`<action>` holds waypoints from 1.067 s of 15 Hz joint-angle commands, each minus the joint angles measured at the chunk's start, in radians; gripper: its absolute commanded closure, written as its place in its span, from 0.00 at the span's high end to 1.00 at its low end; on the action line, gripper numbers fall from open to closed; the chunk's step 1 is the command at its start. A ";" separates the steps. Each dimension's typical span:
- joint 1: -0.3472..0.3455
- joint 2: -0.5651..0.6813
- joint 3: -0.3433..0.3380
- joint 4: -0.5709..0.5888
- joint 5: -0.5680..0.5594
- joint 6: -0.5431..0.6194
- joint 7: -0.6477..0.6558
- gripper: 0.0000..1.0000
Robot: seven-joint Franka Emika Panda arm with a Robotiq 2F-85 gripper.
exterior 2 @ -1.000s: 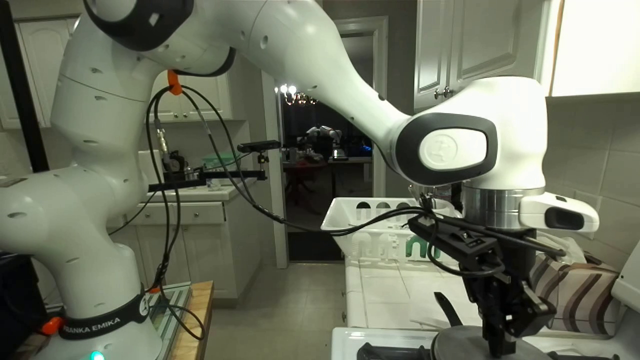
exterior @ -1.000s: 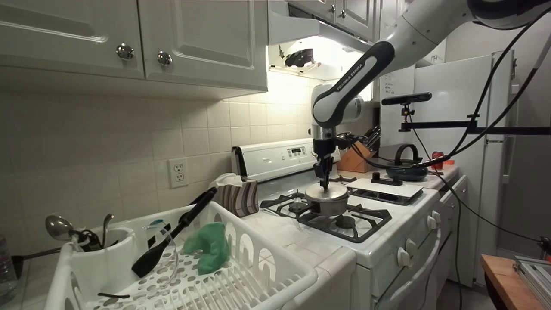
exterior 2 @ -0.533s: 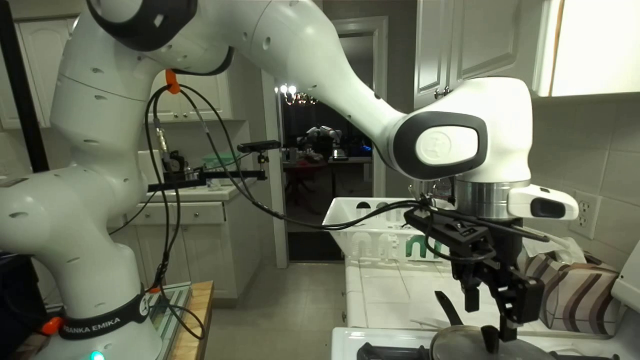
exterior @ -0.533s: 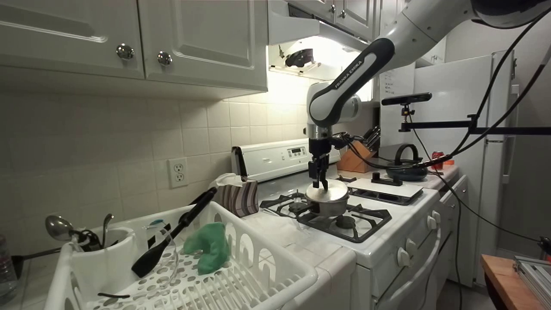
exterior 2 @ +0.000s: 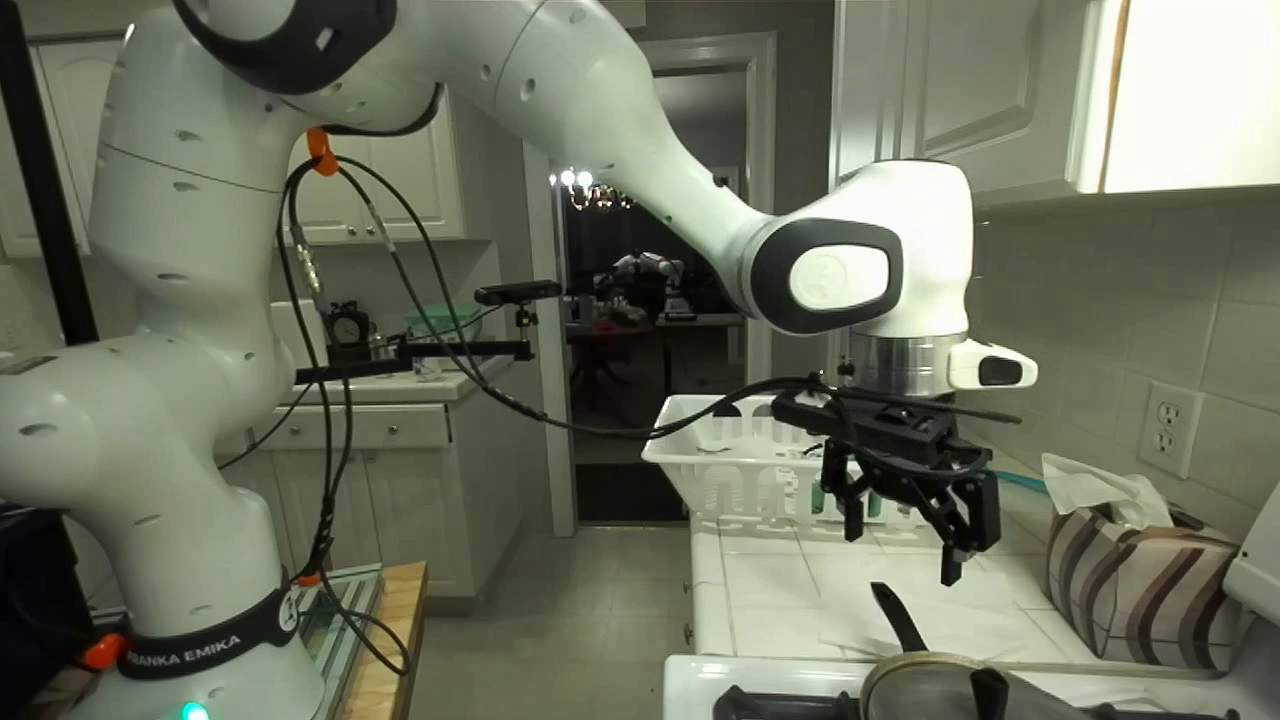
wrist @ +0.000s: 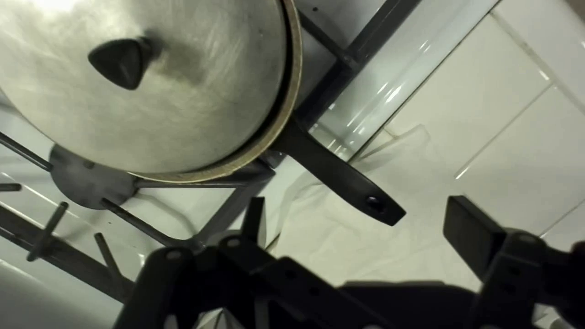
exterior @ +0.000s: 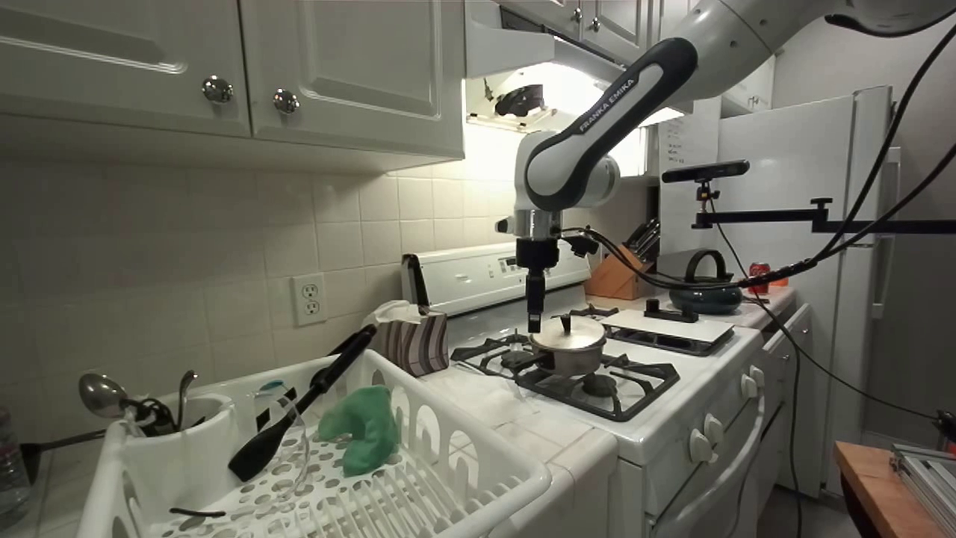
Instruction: Put the on the pot then move the green cloth to the right
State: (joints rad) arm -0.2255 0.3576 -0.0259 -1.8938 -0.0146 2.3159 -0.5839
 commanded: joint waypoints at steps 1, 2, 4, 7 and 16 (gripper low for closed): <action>-0.041 -0.005 0.039 -0.036 0.053 -0.012 -0.232 1.00; -0.047 0.000 0.041 -0.034 0.056 -0.021 -0.295 1.00; -0.060 0.021 0.043 -0.015 0.063 -0.050 -0.421 1.00; -0.071 0.051 0.034 0.030 0.051 -0.122 -0.592 1.00; 0.001 0.209 -0.025 0.280 -0.131 -0.416 -0.755 1.00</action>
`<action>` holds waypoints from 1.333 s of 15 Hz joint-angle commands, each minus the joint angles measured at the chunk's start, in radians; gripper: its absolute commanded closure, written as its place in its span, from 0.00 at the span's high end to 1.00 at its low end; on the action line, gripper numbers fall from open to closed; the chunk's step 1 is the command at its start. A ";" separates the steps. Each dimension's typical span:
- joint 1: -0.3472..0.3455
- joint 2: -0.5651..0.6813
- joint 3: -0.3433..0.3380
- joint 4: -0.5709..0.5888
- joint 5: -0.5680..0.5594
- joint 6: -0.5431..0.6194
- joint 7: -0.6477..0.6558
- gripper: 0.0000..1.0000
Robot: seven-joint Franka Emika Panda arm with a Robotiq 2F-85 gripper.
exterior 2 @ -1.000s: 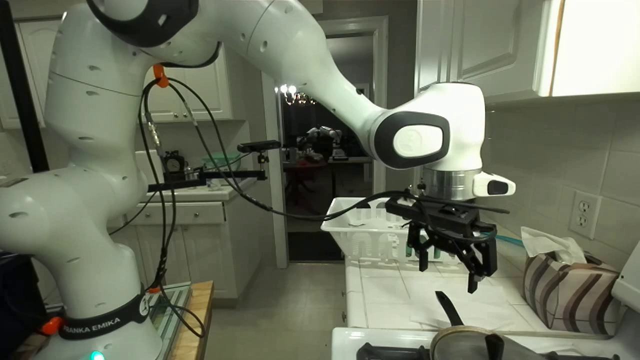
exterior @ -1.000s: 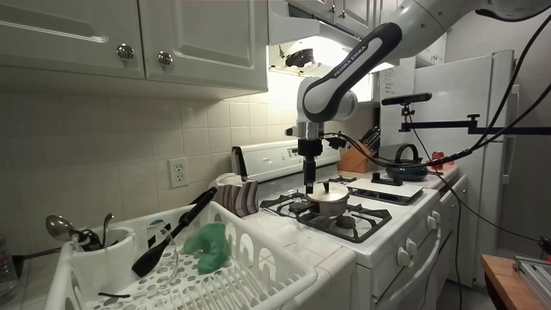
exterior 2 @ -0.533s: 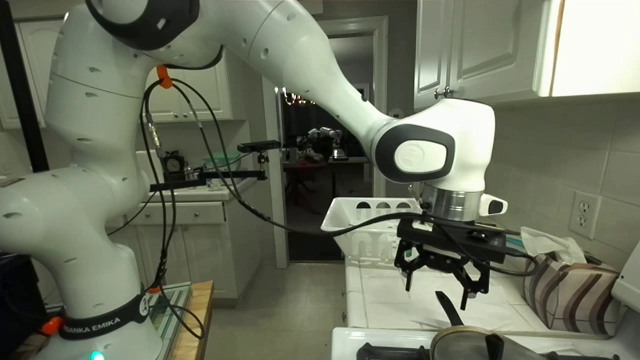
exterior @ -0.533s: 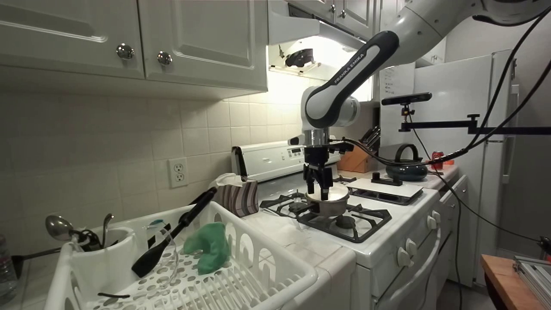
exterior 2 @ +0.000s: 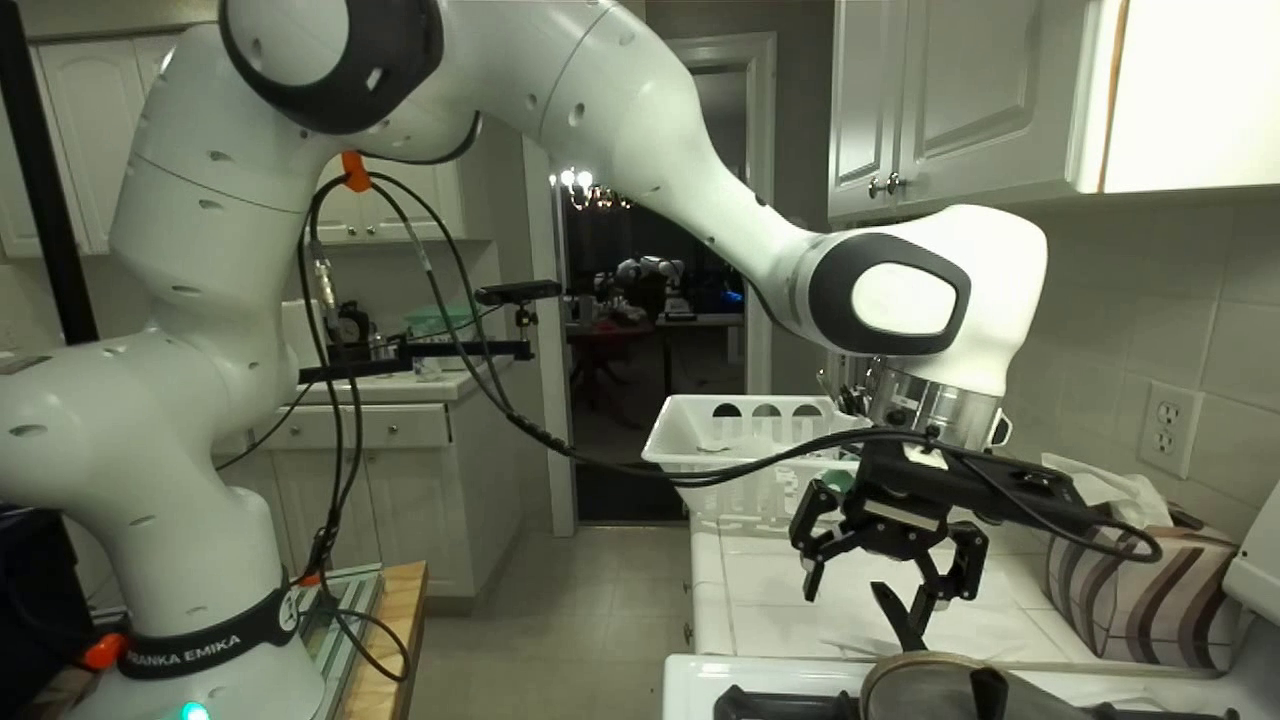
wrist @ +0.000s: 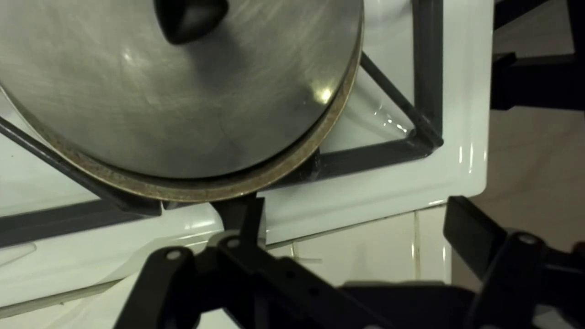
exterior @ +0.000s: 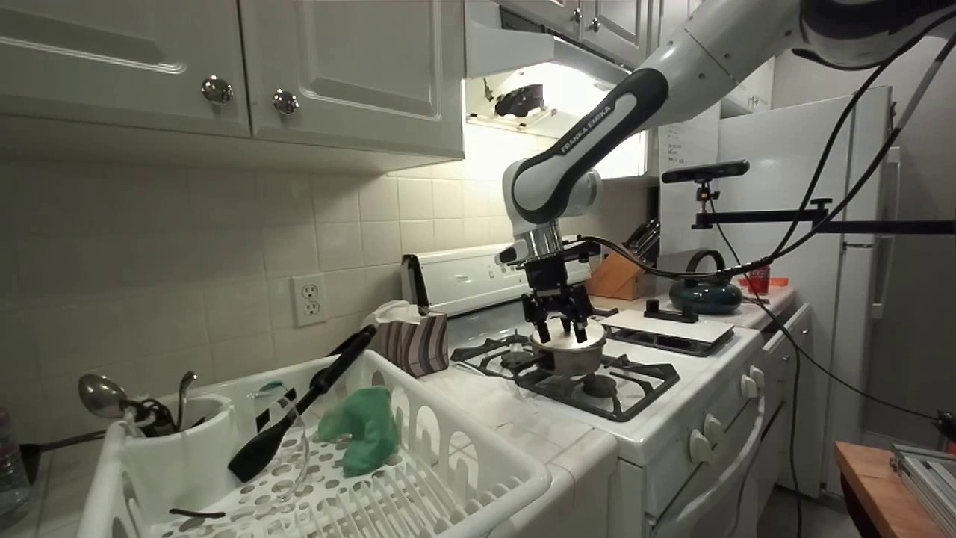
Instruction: Put the on the pot then move the green cloth to the right
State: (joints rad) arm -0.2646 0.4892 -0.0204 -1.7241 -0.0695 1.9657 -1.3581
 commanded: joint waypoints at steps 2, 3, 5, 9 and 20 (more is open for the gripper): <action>0.057 0.109 -0.038 0.140 -0.106 -0.042 0.048 1.00; 0.062 0.126 -0.038 0.156 -0.113 -0.038 0.052 1.00; 0.070 0.149 -0.036 0.178 -0.124 -0.033 0.060 1.00; 0.074 0.185 -0.028 0.215 -0.122 -0.019 0.056 1.00; 0.078 0.228 -0.029 0.252 -0.114 -0.008 0.073 0.50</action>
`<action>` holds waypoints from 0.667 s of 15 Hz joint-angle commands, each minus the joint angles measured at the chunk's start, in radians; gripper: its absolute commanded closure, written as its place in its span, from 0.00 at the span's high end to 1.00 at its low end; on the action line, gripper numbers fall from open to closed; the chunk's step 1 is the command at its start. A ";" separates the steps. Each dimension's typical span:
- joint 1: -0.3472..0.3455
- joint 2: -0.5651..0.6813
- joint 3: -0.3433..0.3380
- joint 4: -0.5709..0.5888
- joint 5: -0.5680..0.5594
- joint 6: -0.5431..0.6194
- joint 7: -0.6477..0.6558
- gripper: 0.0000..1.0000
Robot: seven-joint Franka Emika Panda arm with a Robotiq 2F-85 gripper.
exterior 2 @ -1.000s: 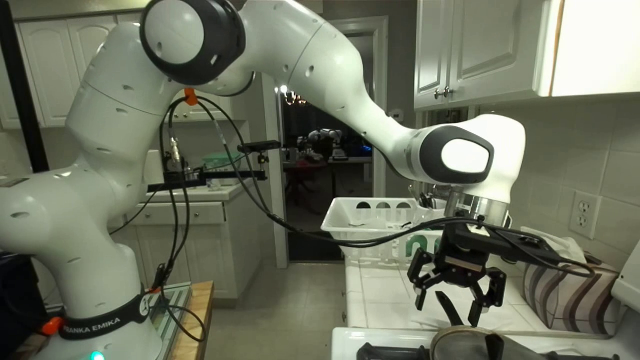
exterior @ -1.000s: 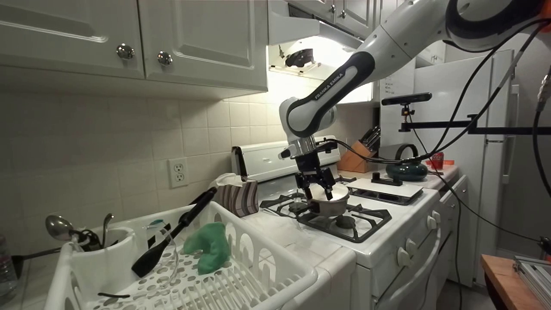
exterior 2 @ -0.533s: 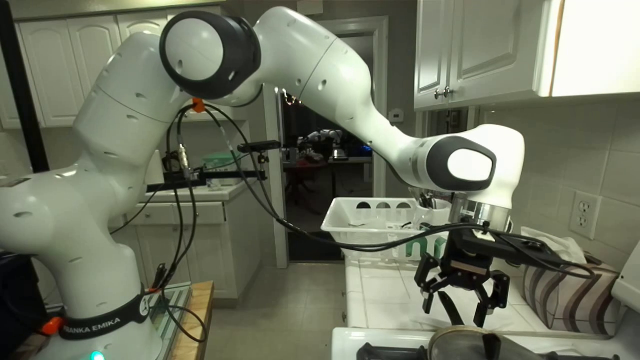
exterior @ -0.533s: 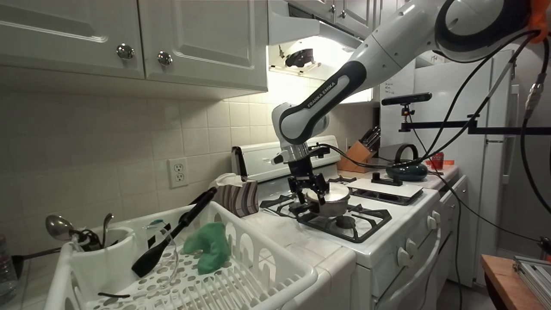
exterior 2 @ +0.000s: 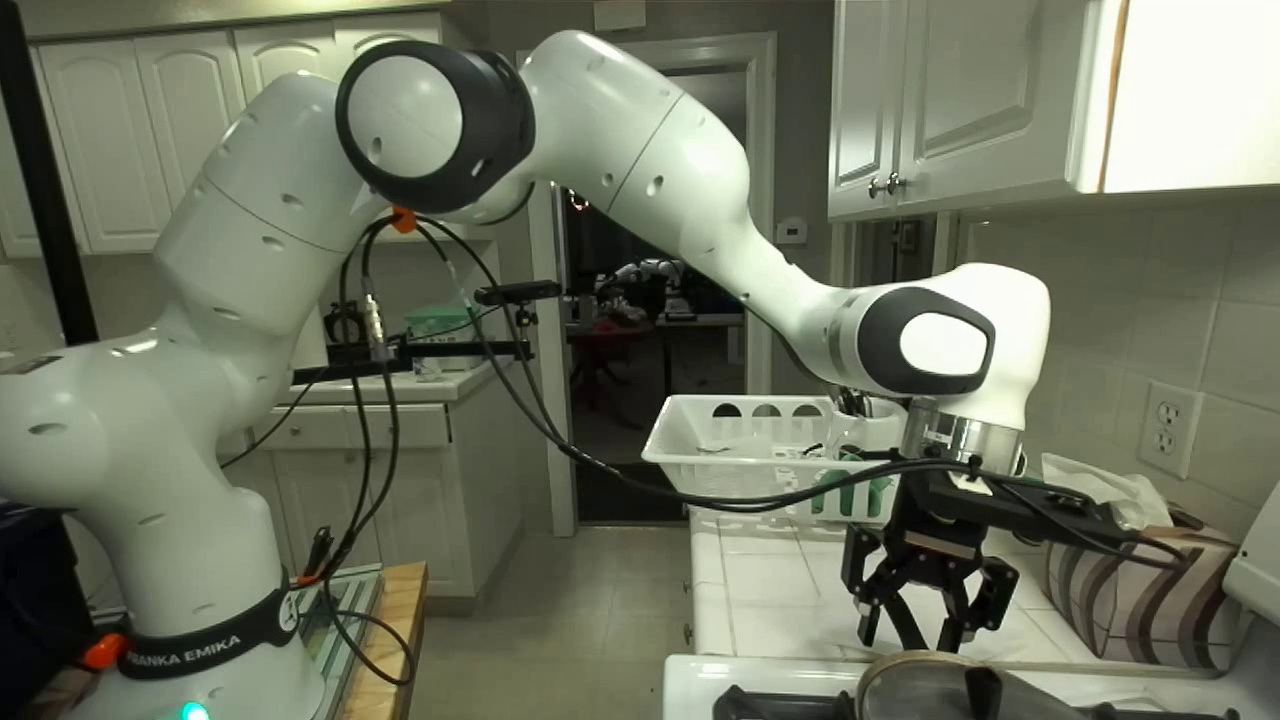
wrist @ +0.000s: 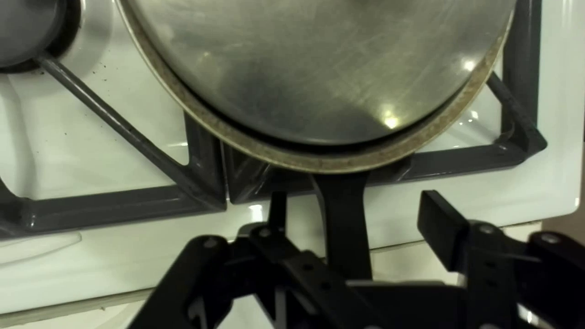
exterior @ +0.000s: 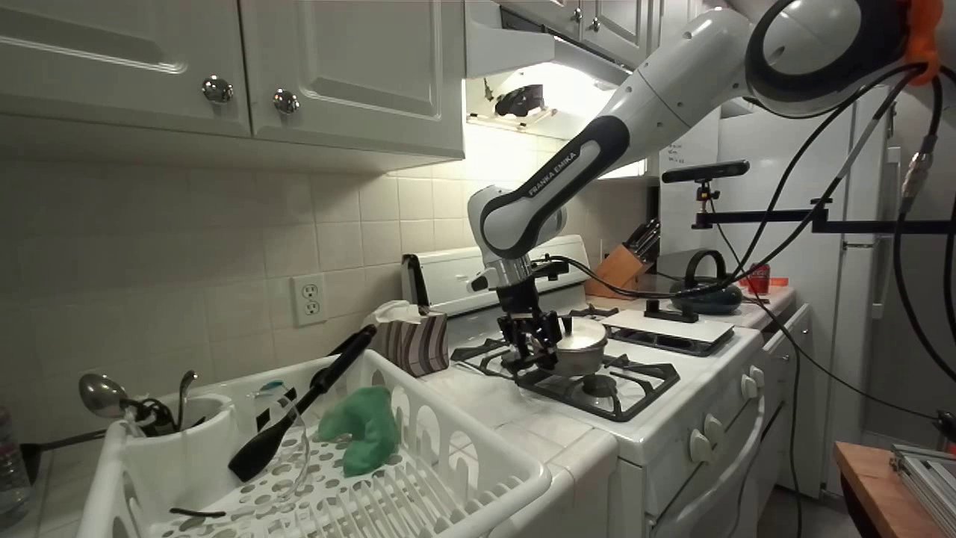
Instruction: Put the on the pot then move the green cloth to the right
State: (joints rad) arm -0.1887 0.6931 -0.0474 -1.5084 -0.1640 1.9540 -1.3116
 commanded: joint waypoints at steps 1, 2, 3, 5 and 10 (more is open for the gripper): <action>0.003 0.027 -0.004 0.042 -0.022 0.001 0.030 0.44; 0.003 0.028 -0.004 0.046 -0.022 0.000 0.033 0.36; 0.004 0.029 -0.005 0.050 -0.025 -0.003 0.036 0.30; 0.004 0.030 -0.008 0.059 -0.027 -0.005 0.041 0.16; 0.006 0.035 -0.012 0.069 -0.026 -0.012 0.064 0.06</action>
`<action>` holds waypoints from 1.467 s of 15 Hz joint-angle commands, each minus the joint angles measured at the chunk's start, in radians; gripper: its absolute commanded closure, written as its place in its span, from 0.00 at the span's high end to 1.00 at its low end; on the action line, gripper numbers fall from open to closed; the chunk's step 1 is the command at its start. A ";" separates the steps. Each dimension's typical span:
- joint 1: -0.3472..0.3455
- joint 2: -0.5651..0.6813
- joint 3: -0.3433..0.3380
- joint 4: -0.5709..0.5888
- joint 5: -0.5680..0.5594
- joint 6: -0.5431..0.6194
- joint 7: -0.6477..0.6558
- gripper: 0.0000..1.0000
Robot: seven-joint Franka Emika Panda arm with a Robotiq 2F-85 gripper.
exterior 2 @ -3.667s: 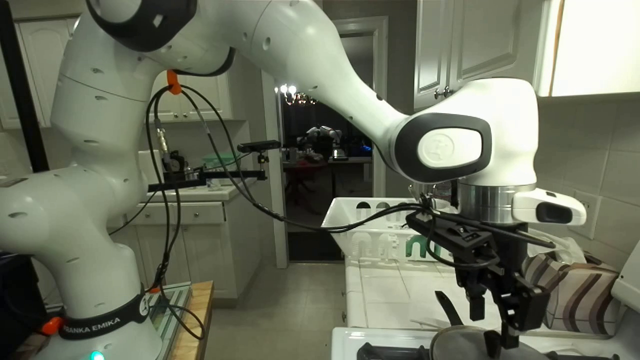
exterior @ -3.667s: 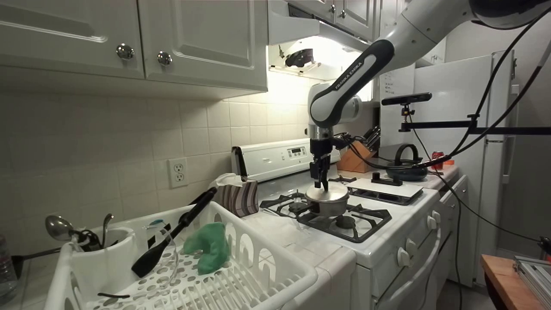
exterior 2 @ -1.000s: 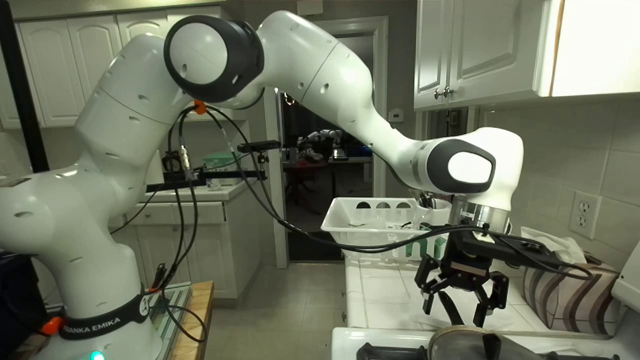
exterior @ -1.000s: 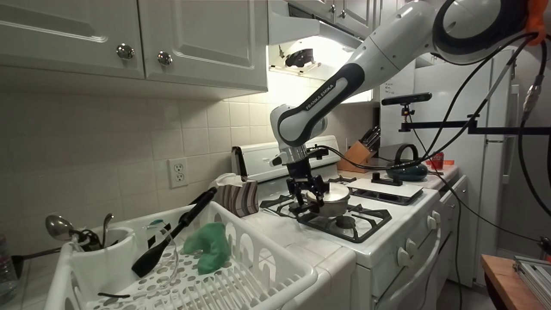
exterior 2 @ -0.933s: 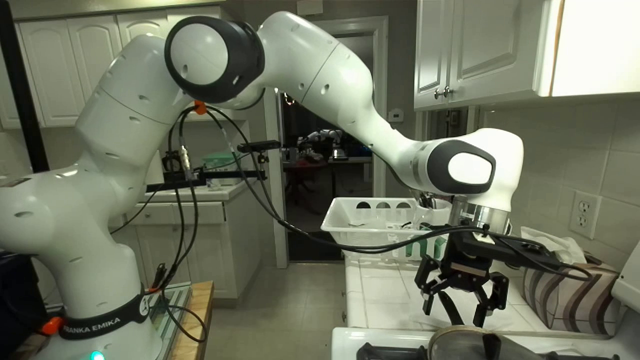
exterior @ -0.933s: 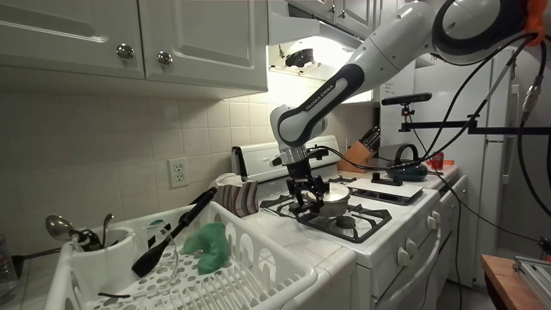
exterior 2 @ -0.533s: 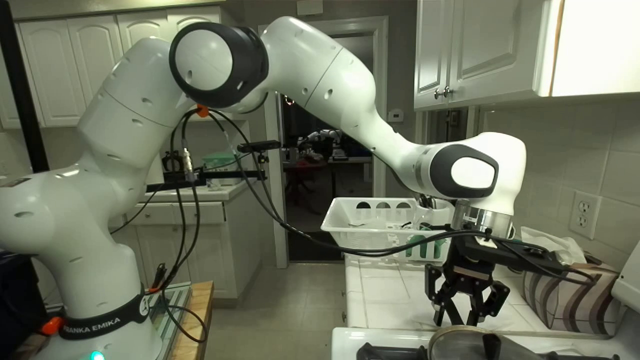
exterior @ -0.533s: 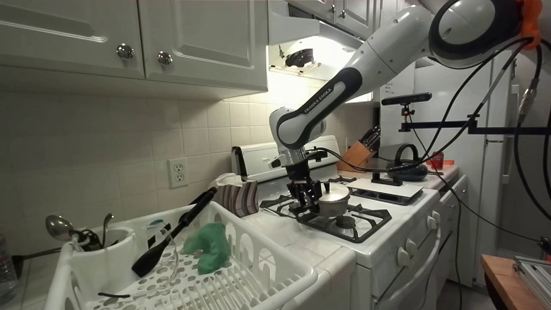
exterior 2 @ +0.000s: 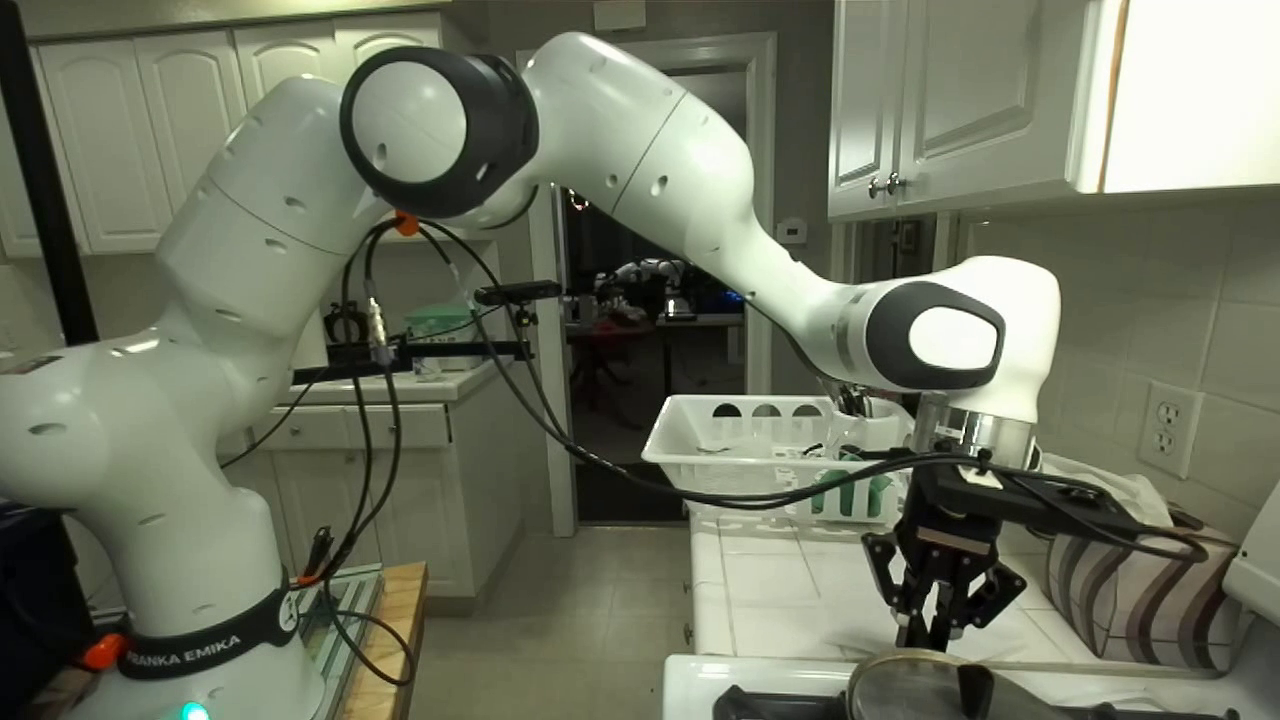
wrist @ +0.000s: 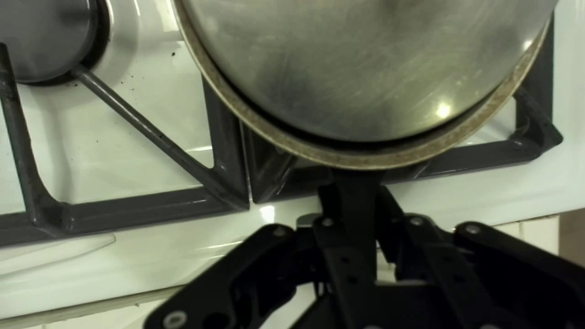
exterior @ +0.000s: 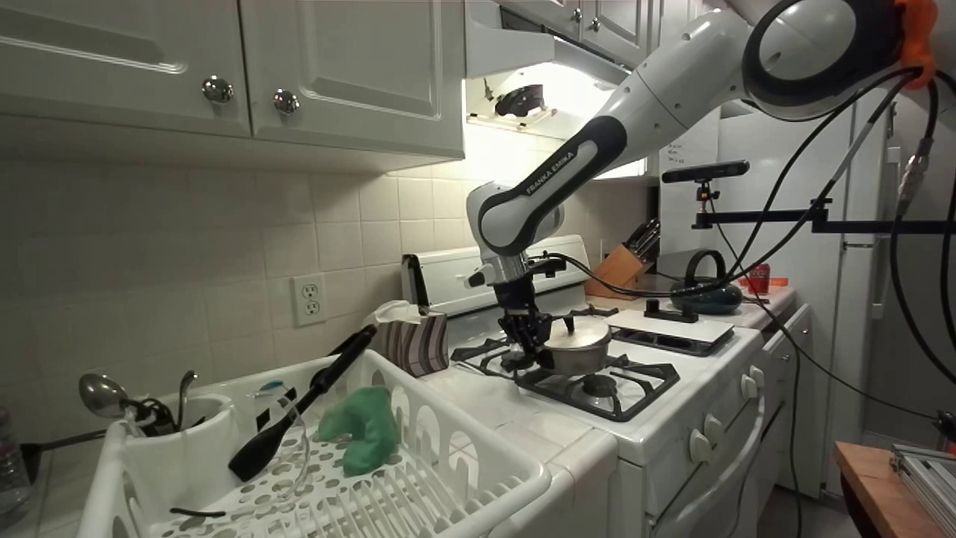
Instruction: Put the on the pot then move the green cloth to the right
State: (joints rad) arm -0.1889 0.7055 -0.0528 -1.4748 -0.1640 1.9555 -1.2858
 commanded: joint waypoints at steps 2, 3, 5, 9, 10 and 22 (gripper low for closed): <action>0.009 0.017 -0.008 0.027 -0.028 -0.014 0.055 0.06; 0.015 0.007 -0.012 0.016 -0.030 -0.004 0.082 0.06; 0.026 -0.022 -0.011 -0.018 -0.030 0.023 0.134 0.06; 0.056 -0.076 -0.012 -0.095 -0.047 0.052 0.250 0.06; 0.061 -0.085 -0.009 -0.112 -0.049 0.049 0.270 0.06; 0.035 -0.292 -0.032 -0.399 -0.046 0.170 0.411 0.06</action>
State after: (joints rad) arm -0.1390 0.5178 -0.0792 -1.7581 -0.1767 2.0701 -0.9244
